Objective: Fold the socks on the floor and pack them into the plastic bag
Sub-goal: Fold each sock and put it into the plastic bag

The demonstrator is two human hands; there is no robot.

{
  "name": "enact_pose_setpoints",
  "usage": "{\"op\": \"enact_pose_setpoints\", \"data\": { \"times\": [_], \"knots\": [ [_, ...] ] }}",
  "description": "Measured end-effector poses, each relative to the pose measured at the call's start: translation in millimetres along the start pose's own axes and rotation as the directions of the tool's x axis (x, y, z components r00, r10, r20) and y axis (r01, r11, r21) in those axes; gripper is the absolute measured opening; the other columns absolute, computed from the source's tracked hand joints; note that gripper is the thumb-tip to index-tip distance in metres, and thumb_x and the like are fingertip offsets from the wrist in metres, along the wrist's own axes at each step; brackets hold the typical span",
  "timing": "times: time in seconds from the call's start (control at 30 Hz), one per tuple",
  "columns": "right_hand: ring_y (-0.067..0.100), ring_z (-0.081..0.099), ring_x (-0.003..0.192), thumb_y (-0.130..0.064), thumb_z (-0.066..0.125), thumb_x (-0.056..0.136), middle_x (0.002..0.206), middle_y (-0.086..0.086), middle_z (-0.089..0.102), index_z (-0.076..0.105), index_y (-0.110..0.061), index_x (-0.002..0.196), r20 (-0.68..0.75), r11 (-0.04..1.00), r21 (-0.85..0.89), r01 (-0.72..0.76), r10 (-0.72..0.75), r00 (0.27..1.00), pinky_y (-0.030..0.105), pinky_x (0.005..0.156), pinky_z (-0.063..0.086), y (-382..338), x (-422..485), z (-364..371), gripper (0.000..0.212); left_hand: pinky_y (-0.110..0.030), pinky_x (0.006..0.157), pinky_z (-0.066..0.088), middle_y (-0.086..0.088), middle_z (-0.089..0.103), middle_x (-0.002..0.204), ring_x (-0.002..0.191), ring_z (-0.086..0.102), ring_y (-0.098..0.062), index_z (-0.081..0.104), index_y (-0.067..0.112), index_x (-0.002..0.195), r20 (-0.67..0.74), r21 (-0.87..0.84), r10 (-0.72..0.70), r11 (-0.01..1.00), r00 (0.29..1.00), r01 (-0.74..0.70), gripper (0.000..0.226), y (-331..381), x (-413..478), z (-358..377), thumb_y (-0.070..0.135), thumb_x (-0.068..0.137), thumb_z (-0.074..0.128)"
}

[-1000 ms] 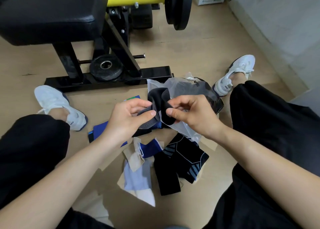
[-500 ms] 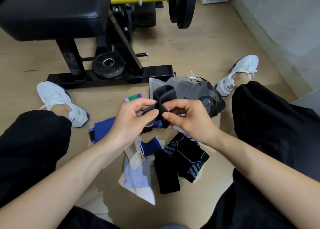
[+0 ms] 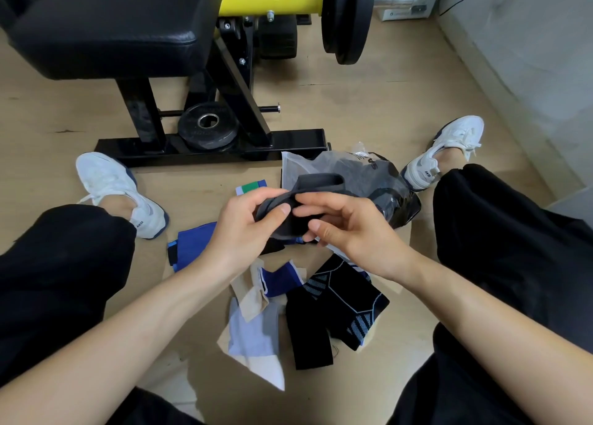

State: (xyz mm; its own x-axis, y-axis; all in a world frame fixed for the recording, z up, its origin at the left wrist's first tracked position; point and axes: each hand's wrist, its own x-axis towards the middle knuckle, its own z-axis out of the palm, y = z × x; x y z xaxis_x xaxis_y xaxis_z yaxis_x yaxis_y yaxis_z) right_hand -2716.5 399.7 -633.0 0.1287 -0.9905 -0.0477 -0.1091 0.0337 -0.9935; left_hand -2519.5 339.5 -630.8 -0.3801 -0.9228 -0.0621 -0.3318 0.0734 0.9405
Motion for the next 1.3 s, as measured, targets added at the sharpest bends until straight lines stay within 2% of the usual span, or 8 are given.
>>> {"op": "enact_pose_setpoints", "data": {
  "times": [0.13,0.27,0.37,0.47,0.6,0.8,1.07,1.3],
  "knots": [
    [0.018,0.063,0.08,-0.005,0.072,0.088,0.102,0.0,0.069,0.07,-0.012,0.117,-0.191,0.882,-0.414,0.224,-0.324,0.926,0.031,0.073,0.055,-4,1,-13,0.03,-0.016,0.074,0.049,0.01,0.075,0.091,0.087,0.067,-0.003,0.074,0.022,0.109,0.004,0.086,0.023,0.996,1.0,-0.024,0.021,0,3,-4,0.012,0.1,0.059],
    [0.015,0.043,0.121,-0.029,0.079,0.082,0.134,-0.01,0.055,0.055,-0.026,0.139,-0.056,0.721,-0.659,0.213,-0.329,0.943,0.042,0.105,0.04,-6,5,-33,0.062,-0.015,0.079,0.05,0.014,0.074,0.094,0.091,0.067,-0.002,0.072,0.021,0.111,0.145,0.126,0.035,0.991,0.989,-0.054,0.023,3,6,-12,0.011,0.103,0.053],
    [0.014,0.04,0.135,-0.037,0.078,0.081,0.145,-0.013,0.049,0.036,-0.035,0.151,0.104,0.809,-0.568,0.151,-0.111,0.988,0.047,0.114,0.034,-5,4,-40,0.082,-0.02,0.088,0.052,0.003,0.075,0.106,0.1,0.068,-0.009,0.07,0.016,0.117,0.214,0.095,0.039,0.994,0.976,-0.061,0.026,6,7,-17,0.008,0.104,0.049],
    [0.013,0.055,0.123,-0.023,0.08,0.084,0.13,-0.007,0.058,0.038,-0.029,0.151,0.166,0.9,-0.421,0.113,-0.046,0.985,0.037,0.108,0.045,-4,0,-39,0.08,-0.027,0.091,0.052,0.0,0.074,0.107,0.103,0.068,-0.013,0.069,0.017,0.117,0.261,0.067,0.014,0.997,0.965,-0.032,0.026,6,8,-20,0.008,0.105,0.047],
    [0.02,0.059,0.097,-0.023,0.082,0.081,0.106,-0.003,0.058,0.049,-0.034,0.143,0.111,0.91,-0.404,0.091,-0.05,0.993,0.043,0.098,0.049,-4,3,-36,0.071,-0.036,0.094,0.053,-0.003,0.074,0.108,0.105,0.068,-0.019,0.07,0.018,0.115,0.216,0.005,-0.028,1.0,0.976,0.028,0.024,3,10,-21,0.01,0.105,0.049],
    [0.025,0.065,0.094,-0.01,0.078,0.084,0.111,-0.01,0.064,0.059,-0.032,0.134,0.157,0.935,-0.345,0.084,-0.03,0.987,0.049,0.088,0.054,-6,0,-35,0.059,-0.029,0.08,0.055,-0.002,0.077,0.098,0.093,0.073,-0.017,0.075,0.017,0.104,0.036,-0.081,-0.105,0.991,0.994,0.108,0.013,-1,13,-22,0.012,0.096,0.065],
    [0.003,0.061,0.088,-0.015,0.082,0.081,0.104,-0.008,0.069,0.067,-0.032,0.123,0.182,0.876,-0.48,0.044,0.051,0.982,0.011,0.078,0.045,-10,1,-35,0.048,-0.022,0.074,0.057,-0.001,0.079,0.089,0.086,0.074,-0.014,0.074,0.016,0.1,-0.075,-0.103,-0.094,0.991,0.993,0.087,0.012,1,13,-22,0.009,0.094,0.067],
    [0.015,0.063,0.095,-0.02,0.083,0.079,0.115,-0.018,0.065,0.064,-0.034,0.128,0.039,0.841,-0.54,-0.034,0.065,0.997,0.027,0.085,0.05,0,5,-36,0.054,-0.04,0.084,0.06,0.0,0.079,0.086,0.085,0.075,-0.021,0.074,0.016,0.096,-0.092,-0.067,-0.023,0.998,0.996,0.017,0.008,7,9,-19,0.012,0.09,0.074]
  ]
}}
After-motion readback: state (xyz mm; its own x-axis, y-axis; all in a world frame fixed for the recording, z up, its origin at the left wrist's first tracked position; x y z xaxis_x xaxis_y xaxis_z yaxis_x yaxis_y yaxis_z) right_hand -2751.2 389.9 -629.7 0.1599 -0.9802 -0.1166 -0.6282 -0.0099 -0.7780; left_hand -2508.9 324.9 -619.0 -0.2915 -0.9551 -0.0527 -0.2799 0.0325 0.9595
